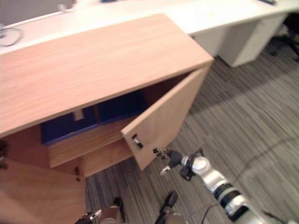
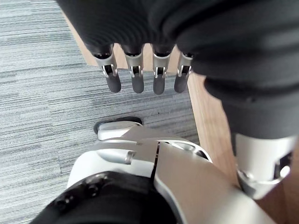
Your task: Walk over to the cabinet, pick up the folder, carry it to the office cabinet, place the folder inside the office cabinet, then close the office cabinet door
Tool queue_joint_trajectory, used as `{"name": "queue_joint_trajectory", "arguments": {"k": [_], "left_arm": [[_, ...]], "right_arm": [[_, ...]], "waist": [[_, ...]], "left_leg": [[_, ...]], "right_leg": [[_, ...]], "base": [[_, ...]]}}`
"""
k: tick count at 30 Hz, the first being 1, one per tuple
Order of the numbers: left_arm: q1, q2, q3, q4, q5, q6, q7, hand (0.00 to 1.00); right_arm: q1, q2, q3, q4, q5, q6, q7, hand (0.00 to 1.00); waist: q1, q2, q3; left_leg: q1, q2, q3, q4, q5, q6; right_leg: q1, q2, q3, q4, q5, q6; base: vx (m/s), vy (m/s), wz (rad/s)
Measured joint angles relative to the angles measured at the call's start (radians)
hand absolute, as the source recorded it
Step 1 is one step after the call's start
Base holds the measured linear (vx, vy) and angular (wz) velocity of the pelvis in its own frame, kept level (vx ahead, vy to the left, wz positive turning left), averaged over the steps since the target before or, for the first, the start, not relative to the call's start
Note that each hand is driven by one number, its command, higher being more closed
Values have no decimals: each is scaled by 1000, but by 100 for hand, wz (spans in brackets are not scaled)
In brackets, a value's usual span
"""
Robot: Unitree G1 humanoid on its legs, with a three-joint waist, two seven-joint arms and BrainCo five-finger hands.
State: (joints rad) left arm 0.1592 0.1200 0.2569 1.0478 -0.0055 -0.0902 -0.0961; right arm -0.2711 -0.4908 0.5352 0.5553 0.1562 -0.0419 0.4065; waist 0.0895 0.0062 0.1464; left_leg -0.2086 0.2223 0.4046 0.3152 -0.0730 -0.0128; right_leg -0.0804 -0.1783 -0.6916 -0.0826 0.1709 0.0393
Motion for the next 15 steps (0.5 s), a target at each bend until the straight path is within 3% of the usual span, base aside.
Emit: {"name": "queue_joint_trajectory", "arguments": {"k": [1,2,5,9,10,12,14,15], "left_arm": [[0,0,-15,-2,-2,2,8,0],[-1,-4,-22,-12,-8,3,15,0],[-4,-12,-41,-20,-7,10,24,0],[-23,-9,-57,-19,13,25,29,0],[-24,-6,-57,-19,13,26,30,0],[-19,0,-84,-20,14,26,46,0],[-15,8,-115,-19,15,26,56,0],[-15,14,-138,-22,16,24,62,0]], "right_arm": [[3,56,-33,79,-44,-1,-31,0],[-3,106,-57,161,-84,-3,-62,0],[-34,220,-82,400,-203,2,-118,0],[-38,352,-294,625,-411,28,-219,0],[-36,361,-327,634,-422,33,-231,0],[-5,369,-438,638,-429,42,-286,0],[28,366,-496,638,-409,44,-309,0],[48,366,-535,639,-401,47,-321,0]], "waist": [[8,0,-1],[18,-1,0],[31,-5,-2],[45,-12,-7],[47,-14,-7],[53,-18,-27],[48,-25,-55],[37,-29,-73]], "left_leg": [[1,-2,38,-17,-1,18],[-3,-10,50,-36,13,12],[4,-75,4,-133,61,-2],[45,-185,-120,-284,159,4],[55,-199,-137,-294,158,5],[83,-251,-204,-300,134,37],[102,-283,-262,-303,142,43],[116,-303,-307,-302,142,49]], "right_leg": [[14,-17,-48,1,-2,4],[23,-25,-88,0,-2,7],[54,-64,-162,0,-8,25],[128,-120,-277,4,5,57],[145,-134,-300,15,4,67],[189,-244,-352,187,-51,110],[202,-324,-345,330,-66,98],[197,-391,-292,464,-62,58]], "base": [[-1,143,137],[5,128,125],[47,117,117],[158,141,116],[207,145,109],[291,224,105],[285,251,109],[272,244,123]]}}
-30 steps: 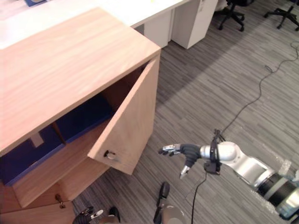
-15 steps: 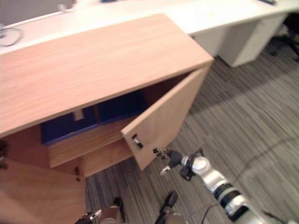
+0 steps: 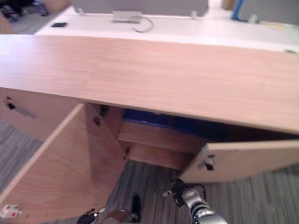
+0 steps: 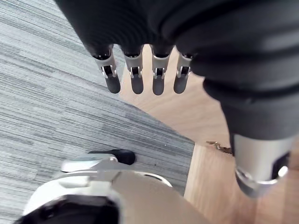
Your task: Walk over to the cabinet, pick up the folder, carry it to the office cabinet, place the folder inside the office cabinet, then close the office cabinet door
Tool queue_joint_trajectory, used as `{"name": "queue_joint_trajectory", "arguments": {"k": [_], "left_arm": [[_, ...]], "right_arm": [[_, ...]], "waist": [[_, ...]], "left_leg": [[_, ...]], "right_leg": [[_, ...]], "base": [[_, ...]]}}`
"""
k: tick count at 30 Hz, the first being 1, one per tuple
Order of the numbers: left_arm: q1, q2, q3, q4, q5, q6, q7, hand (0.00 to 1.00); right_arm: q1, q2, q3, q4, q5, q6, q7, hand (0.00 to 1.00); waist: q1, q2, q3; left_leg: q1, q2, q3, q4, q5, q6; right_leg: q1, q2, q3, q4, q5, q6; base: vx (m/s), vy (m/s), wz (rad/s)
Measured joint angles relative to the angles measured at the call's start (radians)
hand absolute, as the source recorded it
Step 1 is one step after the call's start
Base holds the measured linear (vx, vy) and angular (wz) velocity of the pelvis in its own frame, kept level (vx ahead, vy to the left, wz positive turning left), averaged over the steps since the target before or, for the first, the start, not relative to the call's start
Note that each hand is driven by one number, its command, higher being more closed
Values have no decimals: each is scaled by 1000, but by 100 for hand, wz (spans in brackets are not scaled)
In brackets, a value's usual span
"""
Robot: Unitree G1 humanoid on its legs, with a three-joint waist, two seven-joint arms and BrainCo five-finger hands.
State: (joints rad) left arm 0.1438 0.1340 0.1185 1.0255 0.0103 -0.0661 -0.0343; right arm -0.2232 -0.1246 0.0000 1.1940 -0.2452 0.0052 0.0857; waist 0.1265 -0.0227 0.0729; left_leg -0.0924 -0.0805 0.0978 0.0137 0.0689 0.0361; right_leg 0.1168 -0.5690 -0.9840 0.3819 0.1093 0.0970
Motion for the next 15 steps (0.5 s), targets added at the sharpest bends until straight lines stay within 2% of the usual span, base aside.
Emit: {"name": "queue_joint_trajectory", "arguments": {"k": [1,2,3,4,5,6,7,8,9,10,11,12,13,14,15], "left_arm": [[-3,7,-23,-10,-1,-3,8,0],[-5,11,-35,-14,-2,-3,9,0],[-5,13,-47,-20,-2,-5,11,0],[-5,15,-47,-19,-2,-5,11,0],[-5,20,-53,-17,-2,-5,12,0],[-8,23,-60,-17,-2,-5,13,0],[-21,26,-68,-15,-2,-7,16,0],[-33,28,-69,-14,-2,-15,19,0],[-34,29,-68,-13,-2,-18,19,0],[-28,35,-61,-13,-2,-21,20,0],[-21,44,-55,-13,-3,-24,21,0],[-18,57,-38,-13,-5,-27,23,0],[-19,44,-1,12,-8,-27,28,0],[-3,23,31,23,-12,-30,28,0],[5,16,52,27,-16,-29,28,0]], "right_arm": [[8,5,-20,-1,21,0,-9,0],[14,10,-24,-2,30,-1,-12,0],[18,23,-50,-4,36,-4,-14,0],[23,27,-59,-5,38,-4,-15,0],[40,31,-71,-10,46,-4,-16,0],[53,32,-85,-18,49,-5,-16,0],[74,32,-102,-26,59,-6,-18,0],[95,39,-125,-22,78,-4,-18,0],[107,45,-134,-22,87,-3,-18,0],[132,62,-137,-20,109,-3,-18,0],[146,78,-137,-15,125,-3,-17,0],[154,96,-138,-8,151,-3,-17,0],[161,95,-150,4,170,-3,-16,0],[169,95,-176,12,184,-4,-15,0],[172,95,-177,17,186,-4,-14,0]], "waist": [[-6,-3,2],[-10,-3,3],[-18,2,5],[-19,1,6],[-27,1,7],[-30,-1,6],[-36,-6,9],[-44,-10,20],[-47,-11,24],[-58,-28,16],[-61,-52,8],[-64,-87,-1],[-65,-73,-10],[-65,-52,-21],[-65,-46,-26]], "left_leg": [[14,-1,-46,9,-10,15],[14,7,-65,15,-10,15],[19,31,-114,18,-12,13],[25,37,-135,18,-14,10],[27,40,-178,28,-22,2],[27,38,-202,33,-25,-1],[23,33,-252,46,-34,-14],[21,27,-296,61,-45,-30],[17,25,-315,65,-50,-37],[13,21,-340,63,-58,-42],[11,16,-349,56,-57,-53],[7,7,-353,44,-51,-67],[7,44,-367,26,-46,-84],[8,98,-360,-3,-22,-124],[9,117,-363,-17,-14,-138]], "right_leg": [[-49,-33,132,130,-13,-46],[-75,-15,212,154,-65,-33],[-126,71,388,139,-157,-25],[-139,112,454,112,-181,-22],[-156,183,584,40,-215,0],[-162,212,641,2,-225,14],[-169,256,747,-58,-234,31],[-174,279,821,-95,-234,38],[-174,285,844,-111,-234,39],[-175,292,869,-138,-225,52],[-175,290,868,-158,-209,78],[-175,287,862,-186,-204,77],[-170,316,838,-200,-214,79],[-164,363,824,-230,-207,58],[-163,384,820,-241,-200,48]], "base": [[245,219,117],[197,131,105],[114,37,83],[105,-27,99],[40,-65,76],[29,-117,106],[-5,-143,116],[-24,-157,116],[-61,-206,112],[-53,-286,87],[-42,-326,87],[-2,-381,66],[31,-435,48],[46,-404,25],[62,-348,4]]}}
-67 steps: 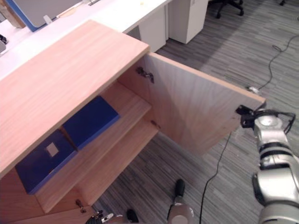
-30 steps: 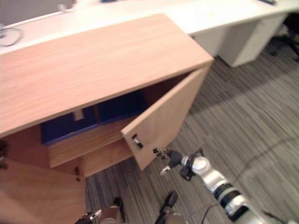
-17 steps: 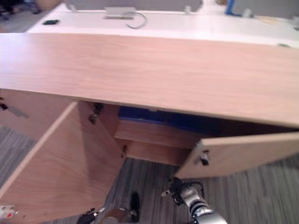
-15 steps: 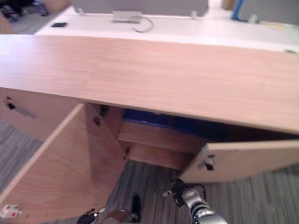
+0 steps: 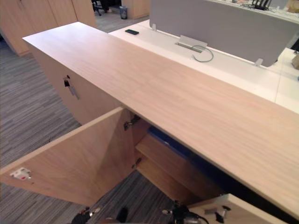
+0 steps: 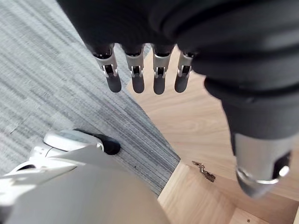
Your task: Walk over to the cabinet, pick up the folder, carry it to the office cabinet, place the folder inside the office cabinet, then close the office cabinet door
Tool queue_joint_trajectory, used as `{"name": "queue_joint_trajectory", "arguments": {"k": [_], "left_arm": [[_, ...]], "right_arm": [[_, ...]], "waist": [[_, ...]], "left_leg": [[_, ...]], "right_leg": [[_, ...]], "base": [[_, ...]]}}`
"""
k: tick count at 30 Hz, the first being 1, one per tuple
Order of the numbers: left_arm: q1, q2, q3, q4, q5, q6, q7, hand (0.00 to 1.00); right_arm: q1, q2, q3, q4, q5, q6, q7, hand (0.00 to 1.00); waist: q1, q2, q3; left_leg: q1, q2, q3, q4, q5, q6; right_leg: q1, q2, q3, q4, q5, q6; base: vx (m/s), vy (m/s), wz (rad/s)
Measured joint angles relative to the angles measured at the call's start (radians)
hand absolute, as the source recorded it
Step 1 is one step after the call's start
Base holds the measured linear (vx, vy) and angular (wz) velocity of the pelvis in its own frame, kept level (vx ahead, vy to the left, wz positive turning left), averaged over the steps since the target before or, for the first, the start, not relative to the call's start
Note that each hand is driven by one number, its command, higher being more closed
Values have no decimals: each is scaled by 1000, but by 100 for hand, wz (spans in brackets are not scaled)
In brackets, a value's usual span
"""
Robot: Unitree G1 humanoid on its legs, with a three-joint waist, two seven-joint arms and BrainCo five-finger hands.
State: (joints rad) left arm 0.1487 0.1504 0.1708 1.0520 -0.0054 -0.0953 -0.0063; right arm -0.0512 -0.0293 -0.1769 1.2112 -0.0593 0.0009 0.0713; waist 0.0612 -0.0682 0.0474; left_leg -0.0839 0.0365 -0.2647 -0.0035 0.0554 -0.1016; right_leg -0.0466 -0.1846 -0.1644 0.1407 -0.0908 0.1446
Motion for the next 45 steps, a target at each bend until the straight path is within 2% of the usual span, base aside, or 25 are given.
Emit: {"name": "queue_joint_trajectory", "arguments": {"k": [1,4,6,10,13,14,15,16,17,19,21,22,23,25,28,29,30,31,33,35,36,37,39,41,45], "left_arm": [[14,-13,32,0,-13,0,-1,0],[26,-20,72,11,-45,0,-1,0],[30,-22,82,20,-63,0,-1,0],[19,-32,98,17,-128,-3,-2,0],[9,-40,105,5,-165,-7,-2,0],[-2,-40,107,-13,-174,-8,-2,0],[-10,-39,106,-15,-187,-8,-2,0],[-27,-42,104,-25,-213,-8,-5,0],[-35,-51,103,-35,-257,-8,-21,0],[-24,-54,101,-40,-307,-7,-47,0],[-22,-47,90,-40,-328,-5,-82,0],[-26,-38,80,-40,-339,-3,-104,0],[-26,-37,75,-40,-343,-3,-128,0],[-15,-31,72,-39,-344,-1,-155,0],[10,3,59,-34,-340,4,-204,0],[18,33,53,-29,-337,6,-232,0],[16,49,53,-20,-330,9,-247,0],[15,70,53,-17,-314,12,-267,0],[15,69,52,-10,-305,14,-292,0],[26,72,56,24,-295,29,-320,0],[30,72,55,38,-285,39,-338,0],[30,79,55,39,-278,40,-345,0],[2,146,57,35,-278,39,-351,0],[-19,206,78,22,-275,39,-351,0],[-74,272,116,-33,-210,35,-321,0]], "right_arm": [[7,-2,0,0,0,-1,5,0],[34,-14,-1,3,0,-2,6,0],[54,-28,-28,2,3,-6,6,0],[66,-35,-39,1,19,-22,5,0],[66,-34,-41,-2,20,-23,5,0],[64,-30,-60,-11,20,-23,5,0],[63,-28,-74,-23,21,-23,3,0],[60,-32,-75,-31,18,-23,3,0],[43,-39,-75,-33,18,-22,3,0],[18,-41,-77,-48,20,-22,3,0],[0,-32,-93,-51,22,-23,5,0],[-2,-30,-126,-50,21,-22,6,0],[10,-34,-163,-50,22,-22,9,0],[30,-41,-194,-47,21,-20,15,0],[45,-45,-228,-40,21,-20,31,0],[47,-45,-245,-35,21,-20,45,0],[47,-48,-255,-38,21,-21,51,0],[51,-57,-267,-39,22,-22,58,0],[72,-88,-284,-37,22,-18,66,0],[76,-118,-311,-39,23,-22,76,0],[94,-148,-320,-41,24,-21,77,0],[105,-160,-339,-41,27,-18,77,0],[125,-145,-350,-39,39,-11,80,0],[125,-118,-350,-38,38,-6,86,0],[126,-103,-350,-29,39,-2,90,0]], "waist": [[-2,14,-9],[-12,15,-4],[-22,18,-3],[-21,24,10],[-21,27,19],[-29,23,34],[-34,24,45],[-42,28,62],[-33,41,81],[-21,51,95],[-13,57,103],[-16,53,109],[-24,57,110],[-28,57,110],[-35,63,107],[-45,83,106],[-55,90,108],[-67,91,108],[-77,109,83],[-81,131,73],[-89,159,61],[-97,171,60],[-109,171,62],[-115,153,74],[-121,142,79]], "left_leg": [[0,38,-6,-22,12,-19],[15,95,-27,-47,19,-48],[29,96,-44,-47,18,-51],[26,83,-89,-46,26,-56],[-2,61,-130,-43,45,-49],[-29,67,-26,-21,43,-9],[-47,77,54,4,40,14],[-85,97,201,77,33,41],[-123,127,323,160,28,49],[-163,122,392,236,0,69],[-191,102,440,256,-36,108],[-196,103,525,270,-63,142],[-194,100,597,267,-67,141],[-195,83,654,273,-56,145],[-175,34,578,229,-23,124],[-148,41,524,169,11,115],[-131,41,499,135,34,111],[-118,26,480,110,53,103],[-94,15,463,53,74,92],[-60,28,557,-13,77,86],[-33,27,590,-71,121,67],[-27,17,589,-90,129,72],[-25,15,594,-91,126,71],[-24,20,605,-91,125,69],[-16,25,637,-91,123,67]], "right_leg": [[3,39,-10,-18,9,-15],[30,95,-37,-42,10,-27],[65,100,-58,-59,8,-32],[95,98,-108,-67,4,-43],[117,79,-182,-65,-6,-50],[138,63,-227,-64,-9,-48],[148,54,-253,-62,-12,-44],[157,39,-298,-55,-17,-41],[169,29,-320,-51,-22,-38],[164,5,-325,-44,-31,-30],[159,-20,-325,-49,-38,-20],[165,-36,-328,-65,-41,-18],[186,-48,-335,-91,-42,-18],[213,-77,-388,-95,-34,-15],[215,-119,-473,46,-32,-17],[204,-77,-478,35,-80,-19],[202,-40,-492,-27,-83,-19],[196,-5,-504,-98,-36,-53],[205,-8,-522,-88,-17,-22],[192,-19,-525,-87,-16,-22],[186,-23,-524,-81,-16,-22],[186,-30,-526,-75,-16,-21],[175,-38,-521,-59,-15,-19],[170,-37,-515,-59,-15,-19],[162,-36,-488,-66,-15,-19]], "base": [[53,-251,2],[43,-199,12],[25,-88,28],[-32,-23,39],[-59,3,72],[-47,49,95],[-48,80,130],[-51,99,107],[-52,112,80],[12,203,24],[108,205,36],[146,130,99],[158,113,122],[255,121,99],[283,102,98],[164,-39,94],[194,-70,112],[63,-72,88],[80,-19,57],[99,-15,-11],[90,-2,-3],[78,19,-3],[88,38,-5],[32,-8,-13],[-20,-30,-23]]}}
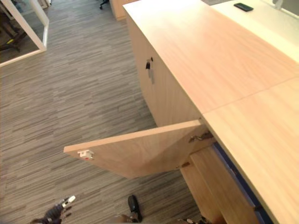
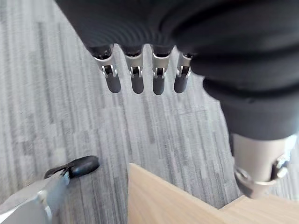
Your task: Walk over to the cabinet, pick up the folder, carry it to the office cabinet, place the folder inside the office cabinet, then close the office cabinet door
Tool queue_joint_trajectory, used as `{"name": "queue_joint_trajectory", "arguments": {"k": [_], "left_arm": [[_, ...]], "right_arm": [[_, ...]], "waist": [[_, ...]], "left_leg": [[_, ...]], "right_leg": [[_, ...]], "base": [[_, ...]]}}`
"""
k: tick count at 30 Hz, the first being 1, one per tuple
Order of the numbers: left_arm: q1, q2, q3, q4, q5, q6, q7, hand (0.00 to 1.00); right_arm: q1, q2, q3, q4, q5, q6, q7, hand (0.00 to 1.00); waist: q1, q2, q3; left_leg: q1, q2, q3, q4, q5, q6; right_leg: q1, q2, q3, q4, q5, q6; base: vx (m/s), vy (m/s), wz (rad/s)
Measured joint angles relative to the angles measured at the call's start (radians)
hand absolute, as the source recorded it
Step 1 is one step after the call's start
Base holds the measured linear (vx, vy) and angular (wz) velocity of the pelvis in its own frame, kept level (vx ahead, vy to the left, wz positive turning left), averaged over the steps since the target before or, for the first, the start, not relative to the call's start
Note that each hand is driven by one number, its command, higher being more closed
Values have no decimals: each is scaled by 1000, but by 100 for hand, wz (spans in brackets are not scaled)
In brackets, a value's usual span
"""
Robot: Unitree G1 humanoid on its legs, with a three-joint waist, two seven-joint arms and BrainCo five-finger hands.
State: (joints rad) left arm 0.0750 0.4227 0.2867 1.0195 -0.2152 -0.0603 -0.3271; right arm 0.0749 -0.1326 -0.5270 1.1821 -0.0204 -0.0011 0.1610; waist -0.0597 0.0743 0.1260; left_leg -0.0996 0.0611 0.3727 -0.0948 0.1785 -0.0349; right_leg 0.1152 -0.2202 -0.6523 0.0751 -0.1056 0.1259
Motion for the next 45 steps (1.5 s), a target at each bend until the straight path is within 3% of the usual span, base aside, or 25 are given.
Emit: {"name": "queue_joint_trajectory", "arguments": {"k": [8,13,15,21,24,32,38,45], "left_arm": [[-183,26,17,-40,175,-10,141,0],[-276,59,10,-36,324,-7,222,0],[-304,69,-24,-59,424,2,269,0],[-291,49,-165,-268,578,2,323,0],[-267,23,-211,-316,619,-1,331,0],[-77,-61,-292,-486,605,-10,323,0],[16,-77,-430,-506,594,-26,218,0],[72,-141,-476,-508,562,-26,162,0]], "right_arm": [[1,5,-2,0,6,2,-6,0],[1,31,0,-9,9,4,-12,0],[1,42,6,-11,15,4,-17,0],[1,54,21,-16,39,1,-31,0],[3,58,41,-32,39,1,-35,0],[13,65,48,-39,38,1,-35,0],[13,67,15,-38,-40,8,-19,0],[11,68,7,-38,-42,18,-7,0]], "waist": [[-6,-12,6],[-5,-42,5],[-5,-52,1],[-4,-54,2],[-8,-54,2],[3,-60,-10],[10,-62,-17],[15,-67,-16]], "left_leg": [[14,15,25,0,-5,-3],[15,13,33,0,-8,-4],[18,12,39,1,-12,-7],[35,14,49,1,-18,-15],[35,15,50,1,-19,-16],[29,14,27,0,-21,-17],[11,3,4,0,-20,-11],[-10,-12,-2,0,-17,-3]], "right_leg": [[-3,13,28,-15,1,-3],[-3,13,34,-20,0,-6],[-4,14,40,-16,-1,-9],[-3,16,50,4,-10,-23],[-4,16,50,4,-12,-26],[-8,8,27,40,-20,-42],[-13,0,-1,38,-19,-43],[-21,-8,-5,20,-21,-46]], "base": [[-40,-33,-15],[11,-6,-2],[36,-17,-2],[16,-11,-5],[1,-5,-1],[-3,-8,10],[-35,-3,9],[-39,2,4]]}}
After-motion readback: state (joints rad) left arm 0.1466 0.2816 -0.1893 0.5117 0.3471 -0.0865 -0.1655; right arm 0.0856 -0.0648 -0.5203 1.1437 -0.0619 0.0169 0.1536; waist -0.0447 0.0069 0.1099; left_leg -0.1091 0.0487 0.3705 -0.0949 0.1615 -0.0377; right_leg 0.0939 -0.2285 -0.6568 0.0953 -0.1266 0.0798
